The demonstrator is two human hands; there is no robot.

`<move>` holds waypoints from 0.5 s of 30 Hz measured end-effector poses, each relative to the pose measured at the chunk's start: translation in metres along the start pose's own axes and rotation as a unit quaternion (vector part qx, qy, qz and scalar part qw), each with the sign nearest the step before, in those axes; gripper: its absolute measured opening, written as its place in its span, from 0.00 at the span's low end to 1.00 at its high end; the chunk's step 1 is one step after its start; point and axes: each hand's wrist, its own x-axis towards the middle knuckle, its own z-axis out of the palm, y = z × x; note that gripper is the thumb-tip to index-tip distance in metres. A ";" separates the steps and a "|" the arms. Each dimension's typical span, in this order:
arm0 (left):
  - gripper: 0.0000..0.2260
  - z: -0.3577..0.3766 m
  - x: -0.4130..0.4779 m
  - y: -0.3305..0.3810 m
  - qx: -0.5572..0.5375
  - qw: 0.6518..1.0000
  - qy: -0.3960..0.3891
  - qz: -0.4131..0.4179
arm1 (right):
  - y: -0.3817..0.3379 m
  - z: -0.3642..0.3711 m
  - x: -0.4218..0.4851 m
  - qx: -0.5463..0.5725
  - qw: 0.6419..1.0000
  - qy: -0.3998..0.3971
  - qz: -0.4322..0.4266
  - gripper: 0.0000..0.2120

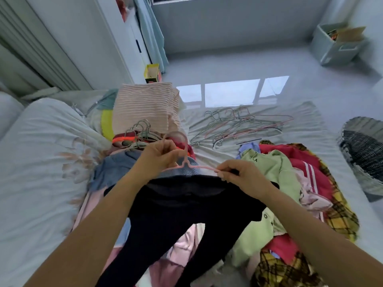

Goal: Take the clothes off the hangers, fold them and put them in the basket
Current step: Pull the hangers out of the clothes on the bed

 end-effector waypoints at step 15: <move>0.12 0.028 -0.012 0.009 -0.030 0.980 -0.192 -0.038 | 0.030 -0.040 -0.037 -0.083 0.993 0.082 -0.024 0.01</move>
